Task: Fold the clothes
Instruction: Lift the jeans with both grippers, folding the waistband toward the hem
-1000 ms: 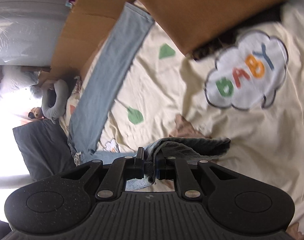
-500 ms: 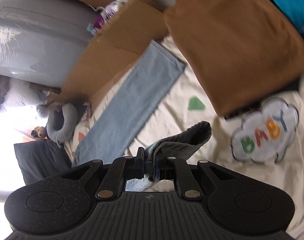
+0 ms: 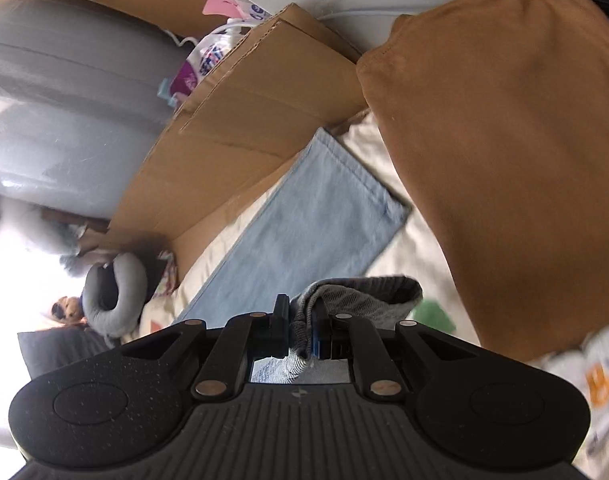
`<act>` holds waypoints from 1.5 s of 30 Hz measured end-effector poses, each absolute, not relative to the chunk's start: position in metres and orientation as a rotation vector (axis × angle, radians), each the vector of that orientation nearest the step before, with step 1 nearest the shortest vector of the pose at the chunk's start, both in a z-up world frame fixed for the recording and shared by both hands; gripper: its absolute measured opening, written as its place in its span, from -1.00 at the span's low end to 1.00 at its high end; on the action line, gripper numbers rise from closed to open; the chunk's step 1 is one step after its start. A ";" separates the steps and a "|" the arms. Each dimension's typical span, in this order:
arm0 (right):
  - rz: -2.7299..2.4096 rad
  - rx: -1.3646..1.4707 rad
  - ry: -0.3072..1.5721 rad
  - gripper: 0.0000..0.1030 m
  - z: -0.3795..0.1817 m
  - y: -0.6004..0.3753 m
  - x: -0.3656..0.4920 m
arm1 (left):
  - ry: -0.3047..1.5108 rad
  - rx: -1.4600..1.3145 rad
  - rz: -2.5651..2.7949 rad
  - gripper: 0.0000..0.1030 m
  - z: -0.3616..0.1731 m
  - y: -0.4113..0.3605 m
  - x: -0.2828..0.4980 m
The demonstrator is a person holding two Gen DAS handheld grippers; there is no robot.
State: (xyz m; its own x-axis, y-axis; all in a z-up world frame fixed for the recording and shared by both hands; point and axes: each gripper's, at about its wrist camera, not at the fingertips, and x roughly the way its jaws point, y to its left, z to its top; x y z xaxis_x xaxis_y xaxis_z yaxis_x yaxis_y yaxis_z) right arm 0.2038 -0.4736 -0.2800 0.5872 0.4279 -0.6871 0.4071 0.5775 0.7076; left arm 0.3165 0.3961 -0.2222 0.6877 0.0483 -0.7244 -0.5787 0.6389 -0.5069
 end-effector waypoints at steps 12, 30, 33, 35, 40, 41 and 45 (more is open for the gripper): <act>-0.127 0.996 0.988 -0.82 -0.341 -0.471 0.292 | 0.770 -0.779 0.389 -0.88 -0.260 0.385 0.385; -0.179 0.984 0.983 -0.82 -0.398 -0.468 0.384 | 0.781 -0.815 0.399 -0.88 -0.313 0.386 0.458; -0.176 0.966 1.004 -0.82 -0.406 -0.467 0.395 | 0.787 -0.815 0.401 -0.88 -0.322 0.386 0.464; -0.185 0.974 1.006 -0.82 -0.413 -0.468 0.398 | 0.789 -0.809 0.404 -0.88 -0.328 0.385 0.467; -0.212 0.997 0.986 -0.82 -0.420 -0.466 0.402 | 0.793 -0.807 0.390 -0.88 -0.333 0.382 0.471; -0.217 1.002 0.982 -0.82 -0.418 -0.467 0.403 | 0.797 -0.813 0.385 -0.88 -0.334 0.382 0.471; -0.255 1.011 0.963 -0.82 -0.413 -0.465 0.405 | 0.806 -0.835 0.383 -0.88 -0.334 0.383 0.473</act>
State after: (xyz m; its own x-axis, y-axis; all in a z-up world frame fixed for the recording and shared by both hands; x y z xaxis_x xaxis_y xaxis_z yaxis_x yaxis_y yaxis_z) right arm 0.4049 -0.4649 -0.4131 0.5814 0.2332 -0.7795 0.5882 0.5415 0.6007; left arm 0.4731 0.3835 -0.3341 0.6490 -0.0022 -0.7608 -0.5913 0.6278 -0.5062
